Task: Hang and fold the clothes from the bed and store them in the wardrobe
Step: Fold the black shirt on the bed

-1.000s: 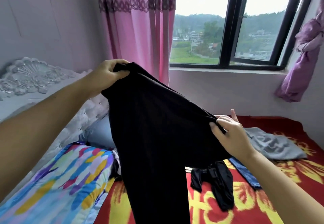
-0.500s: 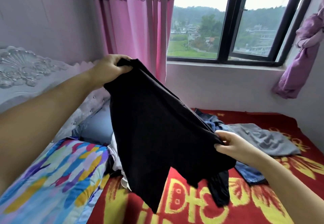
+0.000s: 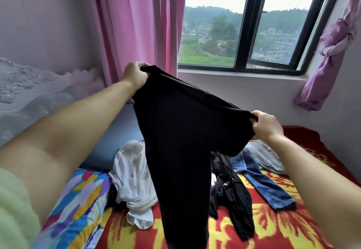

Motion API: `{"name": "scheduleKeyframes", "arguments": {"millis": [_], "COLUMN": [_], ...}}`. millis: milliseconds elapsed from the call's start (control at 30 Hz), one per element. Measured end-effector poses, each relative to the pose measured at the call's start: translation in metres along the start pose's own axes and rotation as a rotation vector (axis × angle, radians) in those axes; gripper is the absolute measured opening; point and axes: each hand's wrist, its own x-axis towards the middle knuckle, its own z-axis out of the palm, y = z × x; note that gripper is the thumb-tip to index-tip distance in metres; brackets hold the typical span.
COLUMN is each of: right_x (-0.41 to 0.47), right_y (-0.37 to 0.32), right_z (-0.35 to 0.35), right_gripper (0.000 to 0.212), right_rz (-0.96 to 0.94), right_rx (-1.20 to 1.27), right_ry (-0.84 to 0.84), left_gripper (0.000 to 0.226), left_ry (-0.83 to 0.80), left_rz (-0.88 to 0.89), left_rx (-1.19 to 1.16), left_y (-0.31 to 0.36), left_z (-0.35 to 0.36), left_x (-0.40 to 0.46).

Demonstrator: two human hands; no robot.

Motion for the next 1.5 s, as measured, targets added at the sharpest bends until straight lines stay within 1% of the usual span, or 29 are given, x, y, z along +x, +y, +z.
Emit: {"name": "scheduleKeyframes", "arguments": {"millis": [67, 167, 267, 400, 467, 533, 633, 700, 767, 833, 867, 933, 967, 1033, 1100, 1133, 1167, 1233, 1267, 1300, 1367, 1400, 1433, 1500], "right_x": [0.004, 0.002, -0.009, -0.041, -0.066, -0.102, -0.172, -0.216, -0.264, -0.298, -0.312, -0.327, -0.330, -0.330, -0.323, -0.321, -0.321, -0.334, -0.345, -0.357, -0.382, -0.396, -0.411, -0.443], "right_y": [-0.001, 0.010, 0.022, 0.050, 0.071, 0.096, 0.137, 0.162, 0.185, 0.203, 0.209, 0.213, 0.209, 0.194, 0.166, 0.148, 0.129, 0.096, 0.087, 0.083, 0.092, 0.102, 0.113, 0.134], "right_z": [-0.005, -0.014, -0.021, -0.001, 0.021, 0.053, 0.108, 0.134, 0.156, 0.170, 0.176, 0.187, 0.191, 0.201, 0.218, 0.228, 0.241, 0.264, 0.277, 0.286, 0.298, 0.299, 0.298, 0.292], "right_gripper": [0.022, 0.022, 0.023, 0.029, 0.029, 0.029, 0.031, 0.033, 0.033, 0.031, 0.029, 0.028, 0.027, 0.025, 0.023, 0.024, 0.027, 0.046, 0.056, 0.063, 0.071, 0.074, 0.078, 0.090], "right_rz": [0.000, 0.042, 0.059, 0.067, 0.052, 0.081, 0.185, 0.255, 0.363, 0.410, 0.404, 0.375, 0.353, 0.248, 0.058, -0.056, -0.165, -0.313, -0.340, -0.324, -0.180, -0.138, -0.152, -0.272], "right_rx": [-0.019, 0.007, 0.030, 0.014, -0.036, -0.082, -0.140, -0.175, -0.126, -0.133, -0.162, -0.196, -0.190, -0.149, -0.038, 0.043, 0.109, 0.140, 0.114, 0.087, 0.080, 0.065, 0.000, -0.212], "right_ry": [0.076, 0.070, 0.024, -0.080, -0.143, -0.268, -0.494, -0.595, -0.700, -0.742, -0.768, -0.764, -0.746, -0.678, -0.612, -0.602, -0.635, -0.775, -0.847, -0.909, -1.057, -1.170, -1.313, -1.558], "left_gripper": [0.019, 0.021, 0.031, 0.032, 0.032, 0.025, 0.020, 0.024, 0.034, 0.040, 0.042, 0.042, 0.042, 0.041, 0.041, 0.040, 0.039, 0.037, 0.036, 0.035, 0.034, 0.034, 0.033, 0.030], "left_ry": [0.015, -0.102, -0.303, -0.600, -0.717, -0.852, -1.061, -1.191, -1.316, -1.410, -1.436, -1.459, -1.466, -1.492, -1.527, -1.545, -1.562, -1.580, -1.585, -1.595, -1.608, -1.602, -1.589, -1.544], "left_rz": [0.046, 0.148, 0.201, 0.222, 0.189, 0.107, -0.053, -0.131, -0.194, -0.182, -0.165, -0.151, -0.154, -0.177, -0.192, -0.193, -0.201, -0.223, -0.234, -0.244, -0.261, -0.272, -0.293, -0.381], "left_rx": [-0.058, -0.081, -0.113, -0.100, -0.028, 0.024, 0.063, 0.105, 0.159, 0.214, 0.246, 0.284, 0.288, 0.293, 0.278, 0.275, 0.275, 0.271, 0.272, 0.275, 0.272, 0.257, 0.227, 0.129], "left_y": [0.011, 0.024, 0.030, 0.008, -0.018, -0.055, -0.122, -0.158, -0.190, -0.213, -0.222, -0.235, -0.239, -0.243, -0.246, -0.247, -0.250, -0.252, -0.255, -0.257, -0.261, -0.263, -0.266, -0.271], "left_z": [-0.002, -0.014, -0.029, -0.035, -0.029, -0.016, 0.014, 0.032, 0.049, 0.062, 0.067, 0.075, 0.079, 0.087, 0.098, 0.103, 0.110, 0.118, 0.122, 0.125, 0.132, 0.134, 0.136, 0.138], "left_x": [0.003, -0.013, -0.055, -0.131, -0.171, -0.220, -0.310, -0.374, -0.444, -0.502, -0.528, -0.564, -0.577, -0.595, -0.608, -0.612, -0.615, -0.620, -0.622, -0.624, -0.624, -0.622, -0.619, -0.610]}}
